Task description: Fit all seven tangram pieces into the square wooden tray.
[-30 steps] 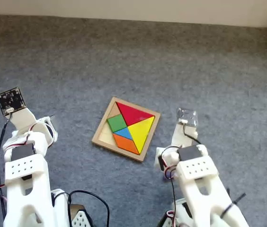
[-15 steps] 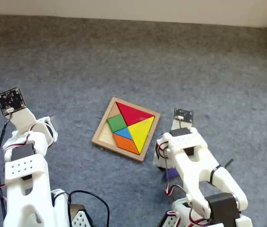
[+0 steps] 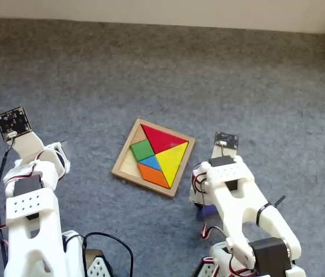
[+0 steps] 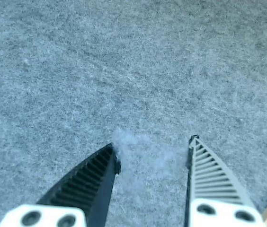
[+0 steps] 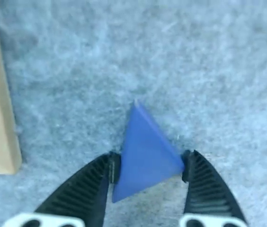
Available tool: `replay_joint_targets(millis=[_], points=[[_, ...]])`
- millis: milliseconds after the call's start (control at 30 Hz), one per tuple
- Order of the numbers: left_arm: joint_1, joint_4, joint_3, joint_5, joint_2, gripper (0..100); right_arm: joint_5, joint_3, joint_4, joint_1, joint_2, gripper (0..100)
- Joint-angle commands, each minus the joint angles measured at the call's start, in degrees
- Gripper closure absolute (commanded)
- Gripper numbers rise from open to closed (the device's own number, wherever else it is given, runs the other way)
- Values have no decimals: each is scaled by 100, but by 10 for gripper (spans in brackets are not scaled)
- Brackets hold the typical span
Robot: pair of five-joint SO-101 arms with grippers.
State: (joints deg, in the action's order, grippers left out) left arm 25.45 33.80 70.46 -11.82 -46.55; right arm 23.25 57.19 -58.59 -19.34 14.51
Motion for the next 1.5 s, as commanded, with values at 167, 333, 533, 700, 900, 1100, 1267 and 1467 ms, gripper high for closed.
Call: replay_joint_targets(millis=[167,333,533,700,900,1100,1267,1467], points=[[-110,-105,-31,62,-119,772,-308,-224,127,40,-66,920],[-110,-105,-31,62,-119,772,-308,-576,119,40,-66,921],[-110,-105,-31,62,-119,772,-308,-646,110,40,-66,921],[-110,-105,-31,62,-119,772,-712,-646,110,40,224,921],[-110,-105,-31,62,-119,772,-1090,-602,-119,22,1587,921],[-110,-105,-31,62,-119,772,-1424,-646,-532,4,2563,921],[-110,-105,-31,62,-119,772,-1820,-646,-532,-110,2844,921],[-110,-105,-31,62,-119,772,-2646,-646,-505,-629,2844,921]])
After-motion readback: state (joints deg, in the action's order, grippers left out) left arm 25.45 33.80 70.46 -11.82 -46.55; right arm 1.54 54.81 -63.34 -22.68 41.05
